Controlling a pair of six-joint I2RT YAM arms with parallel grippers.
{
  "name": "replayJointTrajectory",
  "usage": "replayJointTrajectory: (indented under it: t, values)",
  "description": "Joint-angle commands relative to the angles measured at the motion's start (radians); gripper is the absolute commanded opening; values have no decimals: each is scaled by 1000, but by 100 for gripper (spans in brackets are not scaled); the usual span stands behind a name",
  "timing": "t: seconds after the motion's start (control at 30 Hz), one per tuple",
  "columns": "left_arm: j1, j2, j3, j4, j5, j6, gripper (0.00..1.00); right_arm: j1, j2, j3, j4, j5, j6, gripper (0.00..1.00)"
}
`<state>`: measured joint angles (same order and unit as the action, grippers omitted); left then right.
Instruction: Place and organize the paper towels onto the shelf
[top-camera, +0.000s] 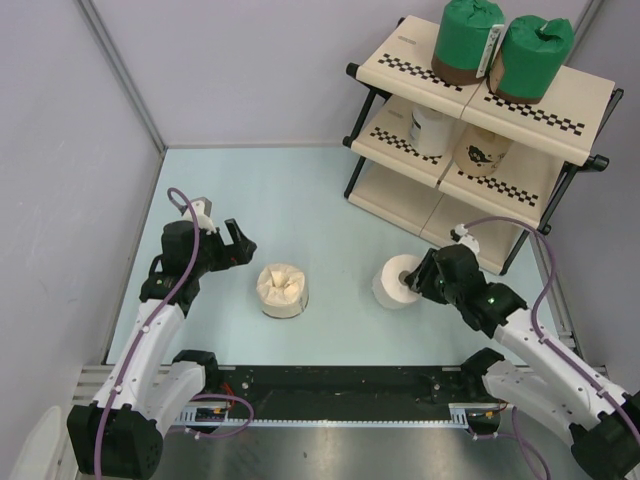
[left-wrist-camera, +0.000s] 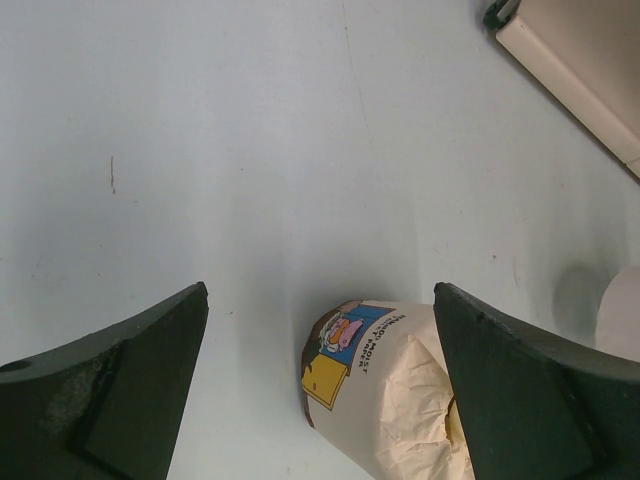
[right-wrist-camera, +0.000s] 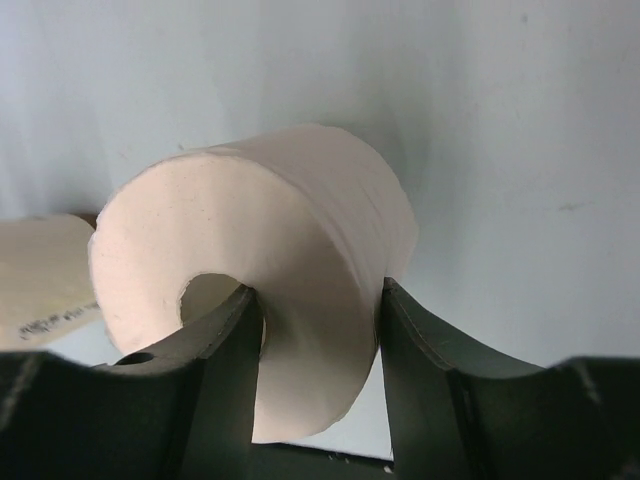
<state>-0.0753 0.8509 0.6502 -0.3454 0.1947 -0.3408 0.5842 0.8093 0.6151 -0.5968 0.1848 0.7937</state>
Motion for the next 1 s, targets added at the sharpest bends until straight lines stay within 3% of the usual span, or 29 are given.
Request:
replayJointTrajectory:
  t: [0.0,0.37,0.53,0.97]
  values:
    - [8,-4,5,28,15,-9,100,-58,-30,18,179,59,24,15]
    - [8,-9,0,36,34,-13,100,-308,201,20,594,7,38,10]
    - [8,-4,0,39,57,-14,100,-319,258,20,755,74,78,10]
    - [8,-7,-3,48,72,-20,100,-307,384,18,914,249,180,10]
